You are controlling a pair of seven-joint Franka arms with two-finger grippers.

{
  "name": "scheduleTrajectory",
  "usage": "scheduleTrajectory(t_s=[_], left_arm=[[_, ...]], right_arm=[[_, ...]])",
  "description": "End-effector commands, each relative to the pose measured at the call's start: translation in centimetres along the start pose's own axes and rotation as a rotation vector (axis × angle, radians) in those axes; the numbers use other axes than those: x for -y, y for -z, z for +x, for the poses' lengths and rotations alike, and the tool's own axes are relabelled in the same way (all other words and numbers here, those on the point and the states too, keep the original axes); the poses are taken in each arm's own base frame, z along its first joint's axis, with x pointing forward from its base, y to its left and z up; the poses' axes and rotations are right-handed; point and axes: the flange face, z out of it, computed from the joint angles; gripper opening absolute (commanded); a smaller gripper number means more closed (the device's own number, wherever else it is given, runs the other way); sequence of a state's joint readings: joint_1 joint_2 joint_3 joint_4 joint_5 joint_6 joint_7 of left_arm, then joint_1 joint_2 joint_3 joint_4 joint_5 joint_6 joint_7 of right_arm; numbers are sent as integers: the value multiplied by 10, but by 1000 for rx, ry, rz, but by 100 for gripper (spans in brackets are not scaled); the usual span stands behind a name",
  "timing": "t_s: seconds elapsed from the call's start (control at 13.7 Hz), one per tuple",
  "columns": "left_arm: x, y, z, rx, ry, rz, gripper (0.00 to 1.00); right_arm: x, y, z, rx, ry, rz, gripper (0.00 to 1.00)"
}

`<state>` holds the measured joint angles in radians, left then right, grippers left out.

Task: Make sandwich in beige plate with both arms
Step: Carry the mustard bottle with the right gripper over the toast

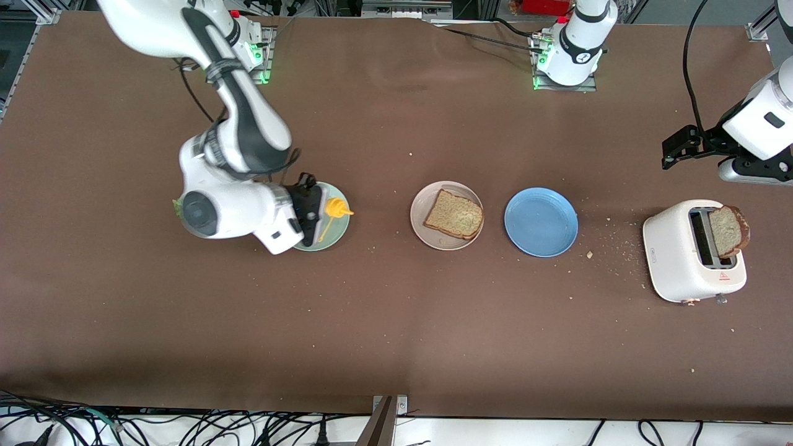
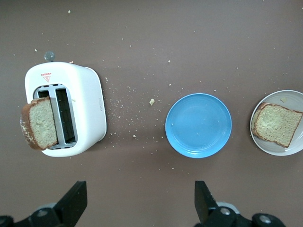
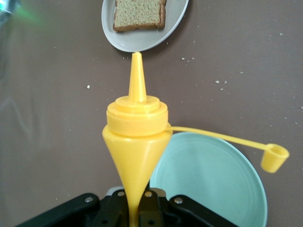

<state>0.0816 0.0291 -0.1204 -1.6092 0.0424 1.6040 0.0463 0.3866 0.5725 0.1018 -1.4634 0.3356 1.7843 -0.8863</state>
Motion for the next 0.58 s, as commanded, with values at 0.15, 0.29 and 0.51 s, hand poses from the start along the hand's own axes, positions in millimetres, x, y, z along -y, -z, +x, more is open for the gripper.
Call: scheduleTrajectory(t_s=[0.15,0.29,0.51], left_arm=[[2,7,-4,-12,5,-24,100],[2,7,-4,-12,5,-24,100],[3,7,-4,-14,5,-24,100]], right_arm=[[58,-40,76,176,-18,-163,0],[80,-60,104,249,-36,-268,0],[108,-99,134,333,-32,-382,0]])
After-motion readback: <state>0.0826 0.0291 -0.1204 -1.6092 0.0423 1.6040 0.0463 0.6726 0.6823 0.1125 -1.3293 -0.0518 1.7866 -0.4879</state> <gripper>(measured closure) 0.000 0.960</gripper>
